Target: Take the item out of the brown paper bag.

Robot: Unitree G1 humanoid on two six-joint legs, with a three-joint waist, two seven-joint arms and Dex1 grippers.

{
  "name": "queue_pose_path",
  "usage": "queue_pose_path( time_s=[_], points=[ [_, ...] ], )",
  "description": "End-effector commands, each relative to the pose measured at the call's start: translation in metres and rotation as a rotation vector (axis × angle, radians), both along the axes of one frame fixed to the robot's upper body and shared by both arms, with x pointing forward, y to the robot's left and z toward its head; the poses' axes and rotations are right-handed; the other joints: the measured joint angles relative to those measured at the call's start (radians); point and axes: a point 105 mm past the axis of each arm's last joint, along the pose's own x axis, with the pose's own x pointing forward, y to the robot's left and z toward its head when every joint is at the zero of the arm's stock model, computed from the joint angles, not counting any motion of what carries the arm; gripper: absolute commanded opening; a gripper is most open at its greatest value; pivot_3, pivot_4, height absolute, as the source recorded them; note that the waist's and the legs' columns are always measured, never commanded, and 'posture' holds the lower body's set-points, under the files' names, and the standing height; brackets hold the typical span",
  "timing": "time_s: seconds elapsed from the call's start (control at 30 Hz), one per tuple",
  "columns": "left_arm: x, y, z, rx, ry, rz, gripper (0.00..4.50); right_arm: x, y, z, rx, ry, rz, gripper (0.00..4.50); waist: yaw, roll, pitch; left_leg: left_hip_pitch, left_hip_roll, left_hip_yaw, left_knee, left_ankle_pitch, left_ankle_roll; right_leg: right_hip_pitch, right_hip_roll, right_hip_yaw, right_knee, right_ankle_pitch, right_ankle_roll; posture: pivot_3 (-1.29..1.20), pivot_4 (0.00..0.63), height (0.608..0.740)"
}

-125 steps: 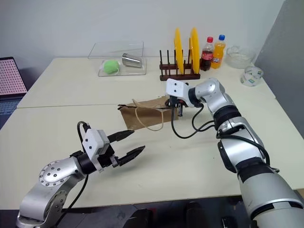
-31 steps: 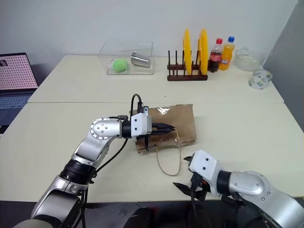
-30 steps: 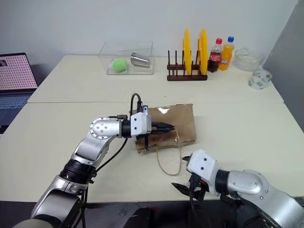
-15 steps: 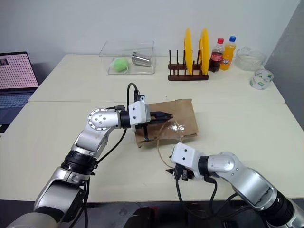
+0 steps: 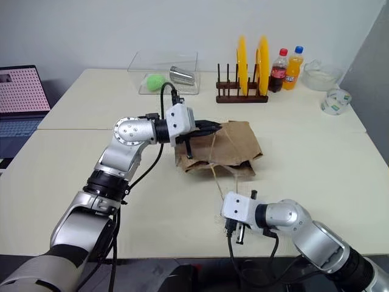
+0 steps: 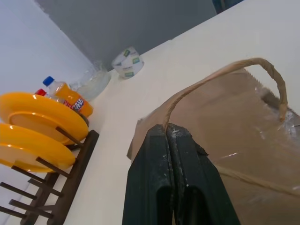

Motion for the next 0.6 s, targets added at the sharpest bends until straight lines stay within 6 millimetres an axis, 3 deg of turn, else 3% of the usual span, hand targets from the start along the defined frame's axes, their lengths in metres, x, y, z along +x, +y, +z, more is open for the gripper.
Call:
queue_pose_path(
  time_s=[0.03, 0.37, 0.6],
  points=[
    [0.01, 0.005, 0.044, -0.121, -0.103, 0.057, 0.0, -0.011, 0.005, -0.014, -0.037, 0.034, 0.048, 0.06, 0.0, 0.0, 0.0, 0.0, 0.0, 0.0, 0.0, 0.0, 0.0, 0.0, 0.0, 0.0, 0.0, 0.0, 0.0, 0.0, 0.15, 0.74],
    [0.023, 0.003, 0.069, -0.184, -0.132, 0.087, 0.0, -0.011, 0.001, -0.023, -0.087, 0.031, 0.054, 0.06, 0.0, -0.001, -0.001, 0.0, 0.0, -0.001, 0.0, 0.0, 0.0, 0.0, 0.0, -0.001, 0.0, 0.0, 0.0, 0.0, 0.15, 0.74],
    [0.023, 0.009, 0.091, -0.236, -0.156, 0.077, 0.0, 0.009, 0.006, -0.009, -0.025, -0.053, -0.033, 0.06, -0.003, -0.001, -0.001, 0.0, 0.0, -0.001, 0.0, 0.0, 0.0, 0.0, 0.0, -0.001, 0.0, 0.0, 0.0, 0.0, 0.15, 0.74]
  ],
)
